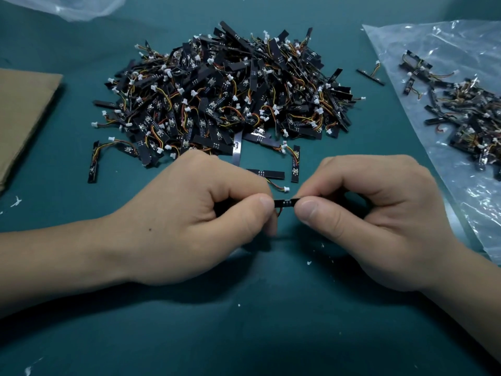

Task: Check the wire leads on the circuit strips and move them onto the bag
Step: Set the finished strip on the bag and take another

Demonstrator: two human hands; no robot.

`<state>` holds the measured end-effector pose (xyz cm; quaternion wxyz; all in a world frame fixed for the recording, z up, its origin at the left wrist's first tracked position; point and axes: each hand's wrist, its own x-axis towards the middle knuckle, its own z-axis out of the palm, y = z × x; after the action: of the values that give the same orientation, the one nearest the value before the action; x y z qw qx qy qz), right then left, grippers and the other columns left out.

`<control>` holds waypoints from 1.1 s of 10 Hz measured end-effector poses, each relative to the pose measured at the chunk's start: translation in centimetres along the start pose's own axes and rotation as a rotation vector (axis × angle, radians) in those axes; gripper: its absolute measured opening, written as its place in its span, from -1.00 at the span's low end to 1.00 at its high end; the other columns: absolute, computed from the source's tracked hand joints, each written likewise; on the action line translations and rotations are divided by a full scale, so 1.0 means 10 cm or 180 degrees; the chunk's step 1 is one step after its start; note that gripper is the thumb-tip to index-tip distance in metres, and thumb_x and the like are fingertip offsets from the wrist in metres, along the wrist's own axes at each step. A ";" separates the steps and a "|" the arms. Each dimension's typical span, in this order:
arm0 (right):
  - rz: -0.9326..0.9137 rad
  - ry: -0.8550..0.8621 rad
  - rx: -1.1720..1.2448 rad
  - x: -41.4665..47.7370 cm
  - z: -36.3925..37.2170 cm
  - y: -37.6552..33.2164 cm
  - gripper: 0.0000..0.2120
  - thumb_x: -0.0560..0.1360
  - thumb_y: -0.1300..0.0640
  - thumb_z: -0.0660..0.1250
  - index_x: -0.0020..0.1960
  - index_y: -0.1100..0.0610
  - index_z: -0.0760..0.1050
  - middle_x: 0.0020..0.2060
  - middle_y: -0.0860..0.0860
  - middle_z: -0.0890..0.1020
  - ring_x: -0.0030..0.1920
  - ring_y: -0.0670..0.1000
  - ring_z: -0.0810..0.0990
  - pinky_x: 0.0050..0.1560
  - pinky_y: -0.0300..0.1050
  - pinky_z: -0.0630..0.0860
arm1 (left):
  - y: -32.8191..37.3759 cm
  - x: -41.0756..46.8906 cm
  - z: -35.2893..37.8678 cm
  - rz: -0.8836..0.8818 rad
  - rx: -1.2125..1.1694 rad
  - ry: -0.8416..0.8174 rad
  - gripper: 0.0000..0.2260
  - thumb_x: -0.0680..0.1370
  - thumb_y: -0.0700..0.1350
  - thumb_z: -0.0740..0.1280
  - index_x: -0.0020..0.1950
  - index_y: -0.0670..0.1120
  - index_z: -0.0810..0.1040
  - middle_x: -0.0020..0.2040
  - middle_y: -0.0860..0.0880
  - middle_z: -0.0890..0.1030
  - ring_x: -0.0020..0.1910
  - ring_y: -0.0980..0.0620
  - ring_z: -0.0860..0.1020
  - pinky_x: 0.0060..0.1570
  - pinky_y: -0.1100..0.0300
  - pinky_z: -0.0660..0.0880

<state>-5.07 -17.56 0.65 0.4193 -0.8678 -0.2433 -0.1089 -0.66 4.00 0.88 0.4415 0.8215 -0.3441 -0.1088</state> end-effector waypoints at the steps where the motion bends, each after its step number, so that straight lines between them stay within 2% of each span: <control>1: 0.0347 0.0064 0.0000 0.01 0.00 0.00 -0.88 0.56 0.08 0.38 -0.16 0.00 0.57 -0.38 -0.05 0.56 -0.37 -0.01 0.51 -0.32 -0.19 0.40 | -0.01 0.01 -0.02 0.0008 -0.0303 0.0110 -0.87 0.55 -0.08 0.32 -0.20 -0.03 0.55 -0.41 0.14 0.53 -0.42 0.16 0.51 -0.36 0.42 0.35; 2: 0.0358 0.0007 0.0288 -0.02 0.00 0.04 -0.84 0.56 0.06 0.36 -0.19 0.03 0.56 -0.41 -0.03 0.55 -0.40 0.01 0.49 -0.36 -0.17 0.39 | -0.02 0.03 -0.05 0.0220 -0.0016 0.0030 -0.82 0.59 -0.06 0.31 -0.20 -0.04 0.55 -0.40 0.00 0.52 -0.43 0.01 0.48 -0.42 0.28 0.38; 3: 0.0488 -0.0079 0.0397 0.00 0.01 0.04 -0.85 0.57 0.04 0.36 -0.17 0.03 0.56 -0.41 0.01 0.56 -0.42 0.03 0.50 -0.39 -0.16 0.40 | -0.03 0.04 -0.05 0.0171 -0.0129 0.0119 -0.83 0.57 -0.13 0.33 -0.23 -0.06 0.55 -0.41 -0.03 0.52 -0.45 0.01 0.46 -0.44 0.25 0.38; 4: 0.0521 -0.0056 0.0382 0.00 0.03 0.04 -0.88 0.56 0.02 0.37 -0.10 0.05 0.57 -0.34 -0.04 0.59 -0.40 0.02 0.53 -0.37 -0.18 0.44 | -0.05 0.05 -0.04 0.0100 -0.0214 0.0082 -0.84 0.55 -0.15 0.33 -0.24 -0.07 0.56 -0.41 -0.07 0.54 -0.46 -0.02 0.47 -0.44 0.13 0.40; 5: 0.0537 0.0010 0.0293 0.00 0.03 0.02 -0.89 0.55 0.01 0.42 -0.07 0.04 0.56 -0.31 -0.07 0.61 -0.39 0.01 0.56 -0.37 -0.19 0.47 | -0.07 0.05 -0.05 0.0058 -0.0260 0.0030 -0.84 0.54 -0.15 0.31 -0.24 -0.06 0.55 -0.40 -0.07 0.55 -0.45 -0.03 0.47 -0.43 0.13 0.40; 6: 0.0578 0.0004 0.0247 -0.01 0.03 0.06 -0.90 0.56 0.06 0.44 -0.09 0.03 0.55 -0.37 0.03 0.60 -0.42 0.05 0.55 -0.39 -0.03 0.47 | -0.08 0.04 -0.04 0.0087 -0.0262 0.0014 -0.85 0.57 -0.07 0.30 -0.18 -0.03 0.55 -0.35 -0.04 0.58 -0.42 -0.03 0.50 -0.40 0.13 0.43; 7: 0.0591 0.0062 0.0264 -0.01 0.03 0.07 -0.89 0.57 0.04 0.44 -0.09 0.01 0.55 -0.39 0.05 0.60 -0.43 0.06 0.54 -0.39 0.04 0.46 | -0.08 0.03 -0.04 0.0147 -0.0337 0.0063 -0.90 0.55 0.02 0.29 -0.05 0.02 0.53 -0.30 -0.01 0.60 -0.39 0.00 0.52 -0.37 0.23 0.44; 8: 0.0583 0.0117 0.0313 -0.01 0.03 0.06 -0.90 0.56 0.01 0.42 -0.09 -0.01 0.55 -0.36 0.01 0.60 -0.42 0.05 0.56 -0.39 0.00 0.47 | -0.09 0.04 -0.03 0.0185 -0.0326 0.0217 -0.94 0.56 -0.04 0.38 -0.05 0.02 0.53 -0.28 0.01 0.59 -0.38 0.01 0.52 -0.37 0.23 0.45; 9: 0.0603 0.0093 0.0346 0.00 0.04 0.05 -0.90 0.55 0.00 0.40 -0.09 0.00 0.55 -0.36 0.02 0.61 -0.42 0.05 0.56 -0.39 0.01 0.48 | -0.10 0.04 -0.02 0.0163 -0.0271 0.0267 -0.95 0.56 -0.06 0.38 -0.10 0.03 0.55 -0.30 0.02 0.58 -0.41 0.01 0.55 -0.40 0.19 0.47; 11: 0.0564 0.0196 0.0277 0.00 0.04 0.04 -0.90 0.57 0.03 0.43 -0.07 0.00 0.53 -0.31 -0.03 0.61 -0.41 0.04 0.56 -0.39 -0.01 0.48 | -0.11 0.05 -0.02 0.0099 -0.0426 0.0239 -0.93 0.57 0.00 0.37 -0.06 0.04 0.54 -0.31 0.01 0.58 -0.41 0.02 0.52 -0.40 0.25 0.45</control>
<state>-4.88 -17.48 0.12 0.4719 -0.8632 -0.1571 -0.0873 0.31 4.25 0.15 0.5097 0.7882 -0.3320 -0.0938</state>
